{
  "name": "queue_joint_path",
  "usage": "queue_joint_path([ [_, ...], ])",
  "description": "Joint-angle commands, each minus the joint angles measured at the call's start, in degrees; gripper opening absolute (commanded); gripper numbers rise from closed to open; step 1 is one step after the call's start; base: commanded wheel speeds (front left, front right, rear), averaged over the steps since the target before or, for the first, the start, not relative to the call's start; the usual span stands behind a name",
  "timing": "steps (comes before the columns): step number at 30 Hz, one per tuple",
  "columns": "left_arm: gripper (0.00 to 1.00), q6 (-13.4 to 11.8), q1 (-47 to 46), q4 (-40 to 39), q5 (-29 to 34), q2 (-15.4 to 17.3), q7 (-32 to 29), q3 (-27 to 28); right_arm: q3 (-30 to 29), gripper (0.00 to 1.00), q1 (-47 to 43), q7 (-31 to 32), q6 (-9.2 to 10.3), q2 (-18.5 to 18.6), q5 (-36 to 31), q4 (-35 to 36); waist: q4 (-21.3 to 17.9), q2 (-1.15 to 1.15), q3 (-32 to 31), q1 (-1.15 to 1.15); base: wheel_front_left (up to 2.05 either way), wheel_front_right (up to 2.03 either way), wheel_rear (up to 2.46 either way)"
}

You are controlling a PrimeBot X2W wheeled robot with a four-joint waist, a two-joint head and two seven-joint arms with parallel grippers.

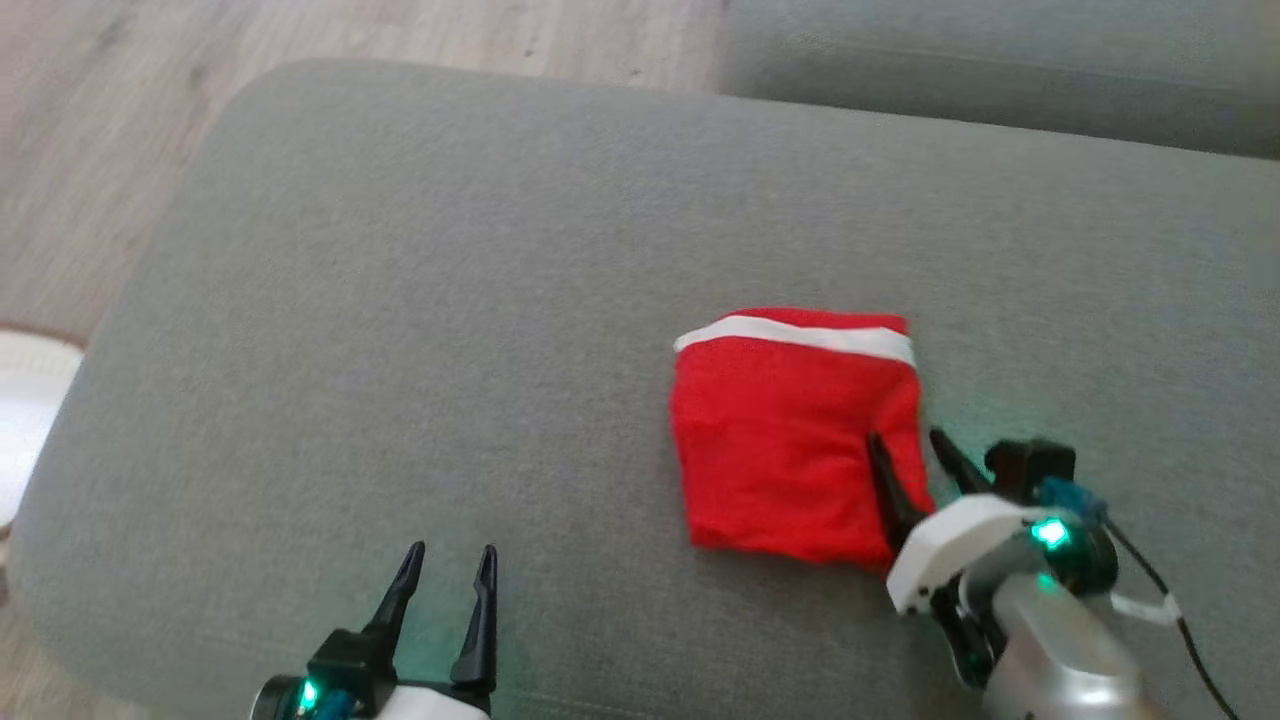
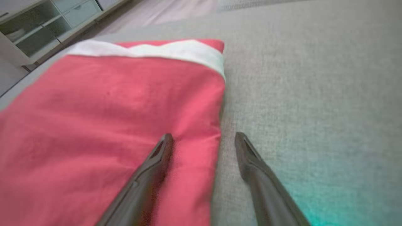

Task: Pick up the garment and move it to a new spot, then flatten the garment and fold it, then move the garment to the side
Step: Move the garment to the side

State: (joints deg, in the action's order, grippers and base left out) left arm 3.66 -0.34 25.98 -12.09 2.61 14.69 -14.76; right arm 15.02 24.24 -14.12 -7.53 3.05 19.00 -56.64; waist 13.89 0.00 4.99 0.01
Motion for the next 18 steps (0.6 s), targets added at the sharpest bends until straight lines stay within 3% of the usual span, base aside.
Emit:
queue_joint_path([
  [1, 1.0, 0.36, -2.3, -1.22, -0.18, 0.27, 0.3, 1.46, 1.58, 1.0, 1.4, -0.19, 0.04, -0.17, 0.34, -0.25, 1.82, 0.0, 1.43, -0.01, 0.0, 0.0, 0.0],
  [3, 1.0, 0.46, -2.41, -1.29, -0.16, 0.27, 0.3, 1.64, 3.14, 1.0, 1.85, 0.01, 0.04, -0.17, 1.87, -2.51, 1.87, 0.0, 1.71, -0.01, 0.0, 0.0, 0.0],
  [5, 1.0, 0.38, -2.46, -1.58, -0.36, 0.27, 0.3, 2.1, 4.47, 0.0, 2.28, -0.2, 0.04, -0.17, 2.93, -3.61, 1.03, 0.0, 1.82, -0.01, 0.0, 0.0, 0.0],
  [10, 1.0, 0.59, -2.64, -2.41, -0.32, 0.27, 0.3, 2.7, 3.53, 0.0, 4.01, -0.82, 0.04, -0.17, 2.72, -1.62, -5.49, 0.0, 1.46, -0.01, 0.0, 0.0, 0.0],
  [18, 1.0, 1.43, -6.18, -3.82, 1.08, 0.27, 0.3, 2.78, 1.75, 0.0, 3.72, -0.86, 0.04, -0.17, -0.33, 7.54, -25.45, 0.0, 2.52, -0.01, 0.0, 0.0, 0.0],
])
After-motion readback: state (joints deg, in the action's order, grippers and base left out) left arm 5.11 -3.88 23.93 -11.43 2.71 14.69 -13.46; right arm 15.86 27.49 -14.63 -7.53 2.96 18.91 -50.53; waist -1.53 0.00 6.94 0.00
